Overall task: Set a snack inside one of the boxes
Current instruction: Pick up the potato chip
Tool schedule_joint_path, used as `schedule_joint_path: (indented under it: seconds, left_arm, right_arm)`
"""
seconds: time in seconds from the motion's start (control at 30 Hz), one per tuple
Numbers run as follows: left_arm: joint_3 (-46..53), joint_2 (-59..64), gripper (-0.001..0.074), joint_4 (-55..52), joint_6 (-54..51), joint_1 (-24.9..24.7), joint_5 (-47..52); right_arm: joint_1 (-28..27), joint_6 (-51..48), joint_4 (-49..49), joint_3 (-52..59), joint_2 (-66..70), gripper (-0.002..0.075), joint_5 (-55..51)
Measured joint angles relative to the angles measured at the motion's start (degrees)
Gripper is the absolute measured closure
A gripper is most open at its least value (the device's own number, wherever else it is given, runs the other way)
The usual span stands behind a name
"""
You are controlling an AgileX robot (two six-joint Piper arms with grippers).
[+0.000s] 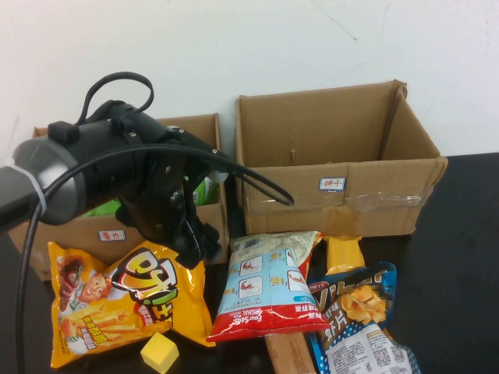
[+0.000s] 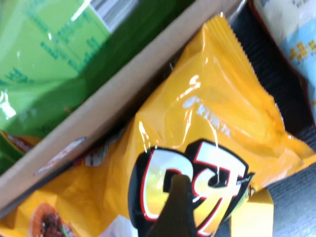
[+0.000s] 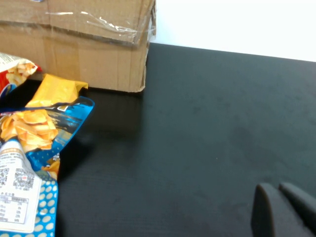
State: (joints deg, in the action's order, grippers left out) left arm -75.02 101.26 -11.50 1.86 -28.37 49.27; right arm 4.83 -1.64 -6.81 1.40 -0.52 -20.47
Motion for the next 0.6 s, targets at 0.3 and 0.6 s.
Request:
schedule_joint_path:
  seconds: [0.3, 0.6]
  left_arm:
    - [0.00, 0.00, 0.0104, -0.37, -5.29, 0.00, -4.85]
    - [0.00, 5.96, 0.0043, -0.92, -10.92, 0.00, -6.76]
  right_arm:
    - [0.00, 0.00, 0.00, 0.00, 0.00, 0.0727, 0.00]
    - [0.00, 0.00, 0.00, 0.00, 0.00, 0.0727, 0.00]
